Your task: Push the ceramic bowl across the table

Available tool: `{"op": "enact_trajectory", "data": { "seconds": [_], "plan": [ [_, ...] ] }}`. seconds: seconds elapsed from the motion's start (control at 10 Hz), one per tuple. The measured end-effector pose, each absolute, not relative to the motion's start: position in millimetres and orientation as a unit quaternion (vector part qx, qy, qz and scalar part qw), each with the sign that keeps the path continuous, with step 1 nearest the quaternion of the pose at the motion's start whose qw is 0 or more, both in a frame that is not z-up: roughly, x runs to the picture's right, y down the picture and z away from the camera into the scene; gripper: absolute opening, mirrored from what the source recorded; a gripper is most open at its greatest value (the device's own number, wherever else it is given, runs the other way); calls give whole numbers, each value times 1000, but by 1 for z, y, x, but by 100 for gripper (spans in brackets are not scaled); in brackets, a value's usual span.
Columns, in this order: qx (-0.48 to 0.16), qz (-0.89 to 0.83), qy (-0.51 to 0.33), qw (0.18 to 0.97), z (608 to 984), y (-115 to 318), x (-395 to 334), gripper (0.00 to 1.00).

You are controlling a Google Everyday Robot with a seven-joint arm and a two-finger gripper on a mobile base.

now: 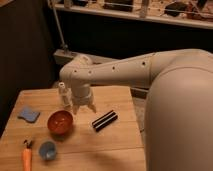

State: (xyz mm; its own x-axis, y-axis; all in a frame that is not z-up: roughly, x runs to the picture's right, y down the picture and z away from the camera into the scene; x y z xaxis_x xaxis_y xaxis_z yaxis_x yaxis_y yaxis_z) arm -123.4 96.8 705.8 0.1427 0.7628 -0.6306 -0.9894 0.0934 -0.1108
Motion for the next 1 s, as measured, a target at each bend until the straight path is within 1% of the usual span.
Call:
{"op": "enact_trajectory", "data": {
  "seconds": [0.3, 0.7, 1.0],
  "plan": [
    [-254, 548, 180, 777, 708, 93, -177, 65],
    [-265, 448, 172, 836, 709, 124, -241, 65],
    [-267, 384, 169, 868, 723, 142, -279, 65]
  ]
}}
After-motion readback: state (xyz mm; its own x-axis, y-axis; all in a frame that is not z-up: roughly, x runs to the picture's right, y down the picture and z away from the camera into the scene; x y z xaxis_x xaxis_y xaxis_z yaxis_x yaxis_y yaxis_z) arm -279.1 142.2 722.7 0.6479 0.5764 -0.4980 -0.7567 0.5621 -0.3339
